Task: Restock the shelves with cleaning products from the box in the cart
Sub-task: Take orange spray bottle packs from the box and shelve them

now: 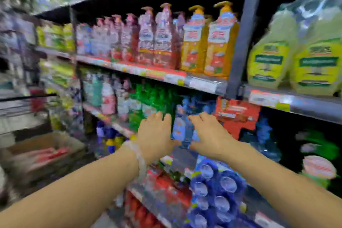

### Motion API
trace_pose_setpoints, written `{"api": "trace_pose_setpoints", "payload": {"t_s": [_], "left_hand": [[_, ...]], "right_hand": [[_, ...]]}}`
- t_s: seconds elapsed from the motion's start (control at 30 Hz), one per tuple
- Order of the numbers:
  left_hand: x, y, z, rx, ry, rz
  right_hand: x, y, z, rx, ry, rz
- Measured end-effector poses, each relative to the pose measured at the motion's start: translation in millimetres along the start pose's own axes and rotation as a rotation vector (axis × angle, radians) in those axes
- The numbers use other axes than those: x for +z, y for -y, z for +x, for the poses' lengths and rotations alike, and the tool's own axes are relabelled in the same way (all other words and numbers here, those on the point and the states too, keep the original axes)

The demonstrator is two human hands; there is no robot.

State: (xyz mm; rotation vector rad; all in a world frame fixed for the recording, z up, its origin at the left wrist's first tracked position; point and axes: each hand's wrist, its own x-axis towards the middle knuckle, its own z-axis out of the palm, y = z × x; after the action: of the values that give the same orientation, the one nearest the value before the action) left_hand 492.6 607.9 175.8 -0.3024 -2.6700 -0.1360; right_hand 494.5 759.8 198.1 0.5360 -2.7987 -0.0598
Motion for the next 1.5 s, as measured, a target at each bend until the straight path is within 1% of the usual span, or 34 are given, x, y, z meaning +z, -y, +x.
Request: {"api": "trace_pose_setpoints", "payload": {"t_s": [0.1,0.2,0.3,0.43,0.57,0.8,0.93,1.07,1.23,1.33,1.5], "left_hand": [[27.3,96.1,-38.7,-0.187,0.127,0.062],[45.4,188.6,-75.2,-0.371,0.193,0.120],[43.4,269.3,-101.7,-0.525,0.252,0.125],[46.5,361.9,-118.3,-0.686,0.312,0.155],[64.0,436.5,-110.6,-0.781,0.367,0.188],[98.8,564.6,-42.0,-0.818,0.435,0.246],[125.3,629.1,-0.1,-0.826,0.450,0.234],[170.3,684.0,22.9,-0.814,0.496,0.200],[241.8,753.1,45.3,-0.745,0.603,0.147],[287.4,803.9,66.4,-0.670,0.729,0.127],[363.6,896.3,109.8,-0.445,0.934,0.163]], "right_hand": [[48.0,88.7,44.9,-0.108,0.115,0.063],[85.3,168.8,85.0,-0.257,0.200,0.067],[107.1,237.5,128.0,-0.343,0.241,0.091],[135.4,312.5,187.4,-0.471,0.287,0.157],[173.0,375.5,252.6,-0.537,0.323,0.178],[232.3,451.3,394.6,-0.594,0.397,0.206],[255.8,476.1,470.0,-0.580,0.435,0.228],[295.7,491.5,521.0,-0.542,0.465,0.224],[375.6,503.8,563.0,-0.435,0.580,0.178],[423.5,517.6,590.7,-0.322,0.673,0.186],[505.0,547.9,640.1,-0.086,0.787,0.257]]}}
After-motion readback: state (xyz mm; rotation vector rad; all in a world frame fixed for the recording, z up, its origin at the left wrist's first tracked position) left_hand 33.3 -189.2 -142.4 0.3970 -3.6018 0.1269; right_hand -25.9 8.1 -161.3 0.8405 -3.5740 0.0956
